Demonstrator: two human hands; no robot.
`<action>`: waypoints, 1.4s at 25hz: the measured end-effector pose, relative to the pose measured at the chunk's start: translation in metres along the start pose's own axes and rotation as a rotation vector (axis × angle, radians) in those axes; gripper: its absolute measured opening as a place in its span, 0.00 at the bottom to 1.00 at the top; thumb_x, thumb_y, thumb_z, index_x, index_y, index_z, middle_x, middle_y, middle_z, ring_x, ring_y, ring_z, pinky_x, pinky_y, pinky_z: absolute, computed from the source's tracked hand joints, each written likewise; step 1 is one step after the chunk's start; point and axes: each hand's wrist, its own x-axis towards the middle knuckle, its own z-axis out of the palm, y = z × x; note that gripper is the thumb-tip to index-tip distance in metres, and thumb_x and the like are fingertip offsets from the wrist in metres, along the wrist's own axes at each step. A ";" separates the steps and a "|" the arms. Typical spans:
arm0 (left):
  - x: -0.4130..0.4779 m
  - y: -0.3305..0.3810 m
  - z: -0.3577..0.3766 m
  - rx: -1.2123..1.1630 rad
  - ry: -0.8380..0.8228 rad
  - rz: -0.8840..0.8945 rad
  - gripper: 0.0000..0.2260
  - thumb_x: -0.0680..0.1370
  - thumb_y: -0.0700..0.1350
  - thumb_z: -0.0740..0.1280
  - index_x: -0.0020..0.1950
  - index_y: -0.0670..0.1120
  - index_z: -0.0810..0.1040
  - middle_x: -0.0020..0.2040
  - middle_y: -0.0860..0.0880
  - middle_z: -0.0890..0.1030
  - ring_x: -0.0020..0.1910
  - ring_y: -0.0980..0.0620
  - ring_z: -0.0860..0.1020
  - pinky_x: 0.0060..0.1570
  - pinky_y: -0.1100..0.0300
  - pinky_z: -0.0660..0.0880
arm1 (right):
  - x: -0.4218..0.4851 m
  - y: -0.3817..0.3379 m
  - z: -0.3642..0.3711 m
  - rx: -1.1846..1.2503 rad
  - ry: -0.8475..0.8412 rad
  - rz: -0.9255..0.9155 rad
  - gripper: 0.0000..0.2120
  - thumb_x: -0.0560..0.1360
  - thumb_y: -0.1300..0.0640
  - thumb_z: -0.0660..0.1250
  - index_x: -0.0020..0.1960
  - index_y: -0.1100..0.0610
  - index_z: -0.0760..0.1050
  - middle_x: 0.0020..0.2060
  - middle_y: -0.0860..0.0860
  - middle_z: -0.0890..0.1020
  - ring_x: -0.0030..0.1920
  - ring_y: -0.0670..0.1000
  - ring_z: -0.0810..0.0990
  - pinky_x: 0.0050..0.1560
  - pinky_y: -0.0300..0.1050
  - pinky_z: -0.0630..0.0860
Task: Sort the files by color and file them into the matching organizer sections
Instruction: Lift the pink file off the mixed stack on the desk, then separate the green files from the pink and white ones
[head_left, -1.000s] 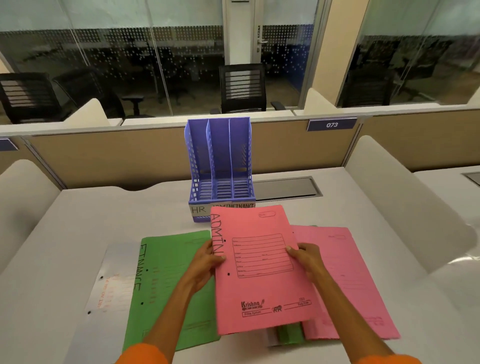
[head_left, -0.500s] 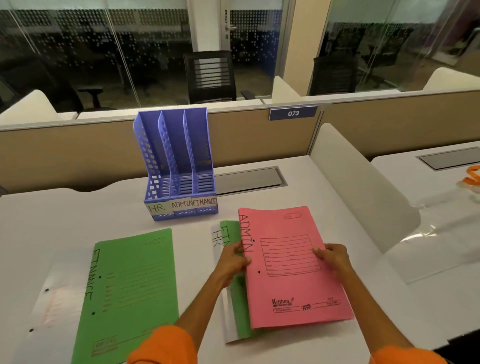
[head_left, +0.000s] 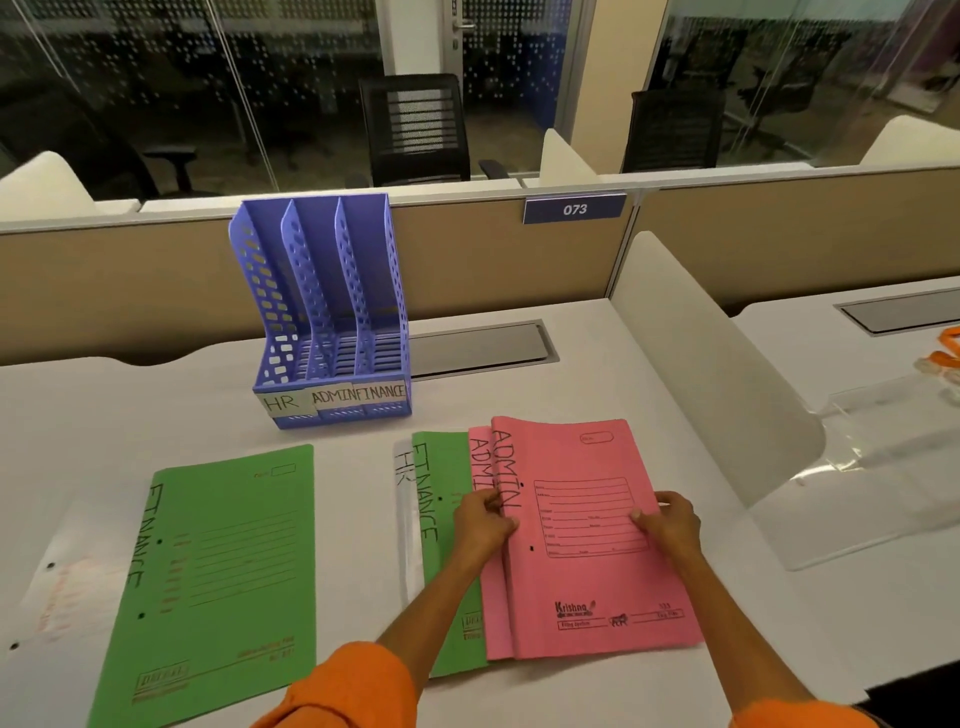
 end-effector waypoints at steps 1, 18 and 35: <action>0.000 0.000 0.001 0.026 0.015 0.016 0.17 0.68 0.30 0.73 0.55 0.40 0.82 0.49 0.44 0.85 0.47 0.45 0.84 0.50 0.53 0.82 | 0.001 0.000 0.001 -0.016 0.001 -0.006 0.26 0.70 0.64 0.76 0.64 0.66 0.71 0.58 0.65 0.80 0.56 0.64 0.80 0.59 0.55 0.76; -0.008 -0.006 -0.033 0.270 0.199 0.117 0.22 0.73 0.34 0.71 0.67 0.41 0.76 0.63 0.43 0.78 0.60 0.47 0.77 0.61 0.55 0.76 | -0.036 -0.052 0.072 -0.421 0.026 -0.398 0.28 0.74 0.52 0.72 0.68 0.62 0.69 0.64 0.60 0.74 0.64 0.60 0.72 0.67 0.58 0.66; -0.010 -0.038 -0.104 0.058 0.217 -0.155 0.24 0.70 0.33 0.74 0.64 0.37 0.73 0.55 0.41 0.80 0.53 0.46 0.80 0.50 0.59 0.78 | -0.122 -0.074 0.171 -0.456 -0.195 -0.574 0.28 0.75 0.53 0.69 0.73 0.55 0.64 0.75 0.52 0.63 0.75 0.52 0.60 0.73 0.57 0.57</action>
